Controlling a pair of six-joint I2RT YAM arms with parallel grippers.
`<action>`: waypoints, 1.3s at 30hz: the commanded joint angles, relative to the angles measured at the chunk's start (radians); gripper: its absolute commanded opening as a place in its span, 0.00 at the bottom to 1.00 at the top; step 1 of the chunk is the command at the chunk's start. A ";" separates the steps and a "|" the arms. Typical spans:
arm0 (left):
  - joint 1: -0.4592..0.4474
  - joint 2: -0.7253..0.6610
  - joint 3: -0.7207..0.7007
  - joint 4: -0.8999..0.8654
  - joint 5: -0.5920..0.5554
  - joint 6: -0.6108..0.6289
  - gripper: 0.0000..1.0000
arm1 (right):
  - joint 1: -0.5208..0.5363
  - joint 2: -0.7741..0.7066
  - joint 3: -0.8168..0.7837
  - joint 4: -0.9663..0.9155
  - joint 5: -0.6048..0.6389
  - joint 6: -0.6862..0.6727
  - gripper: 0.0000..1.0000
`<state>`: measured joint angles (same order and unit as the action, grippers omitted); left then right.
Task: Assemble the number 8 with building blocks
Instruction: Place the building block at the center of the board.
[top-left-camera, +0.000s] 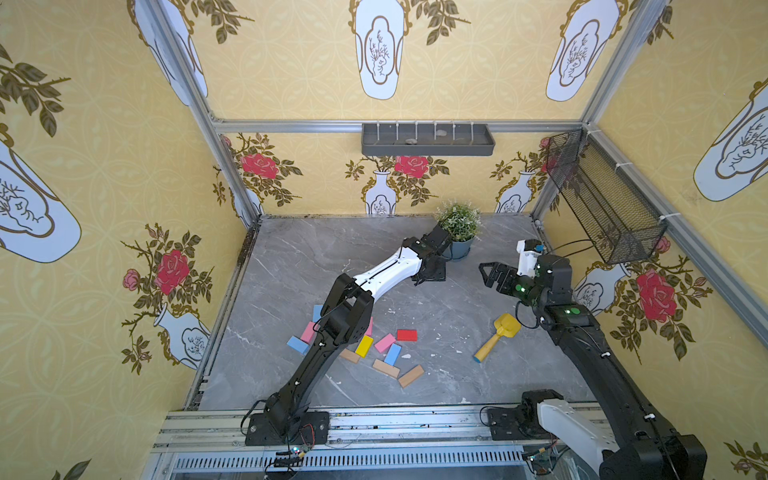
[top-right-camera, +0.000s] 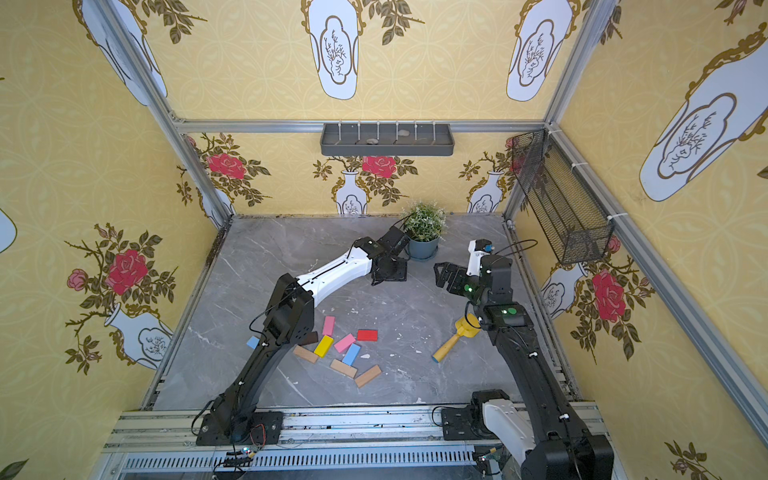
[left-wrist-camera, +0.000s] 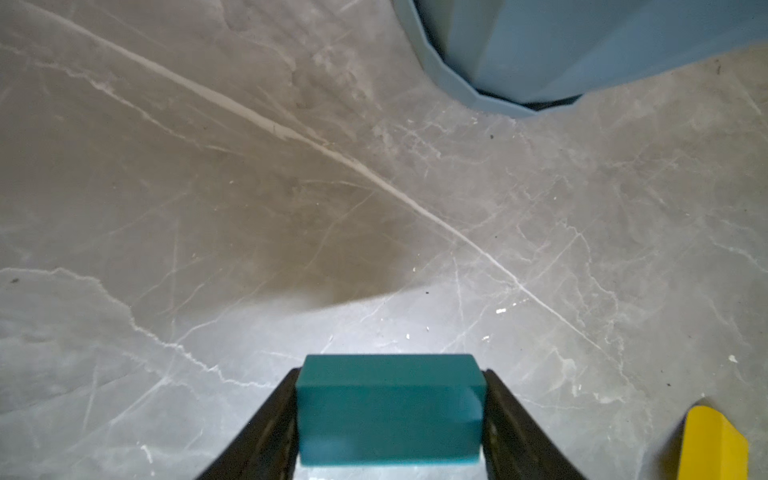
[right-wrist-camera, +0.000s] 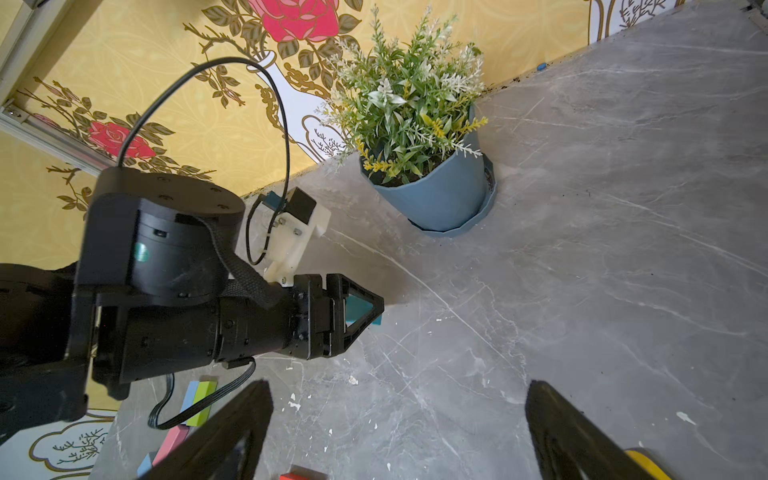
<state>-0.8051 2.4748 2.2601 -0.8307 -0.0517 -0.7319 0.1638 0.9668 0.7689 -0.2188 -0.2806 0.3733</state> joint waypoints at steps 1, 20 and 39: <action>0.000 0.034 0.024 -0.033 -0.009 -0.028 0.53 | -0.001 -0.002 -0.005 -0.007 -0.003 0.006 0.98; 0.001 0.124 0.098 -0.060 -0.035 -0.055 0.54 | -0.018 0.019 -0.021 0.015 -0.027 -0.002 0.98; 0.001 0.144 0.091 -0.052 -0.029 -0.072 0.64 | -0.025 0.030 -0.037 0.027 -0.036 -0.002 0.98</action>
<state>-0.8043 2.5961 2.3550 -0.8711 -0.0826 -0.7914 0.1398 0.9974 0.7357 -0.2310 -0.3096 0.3721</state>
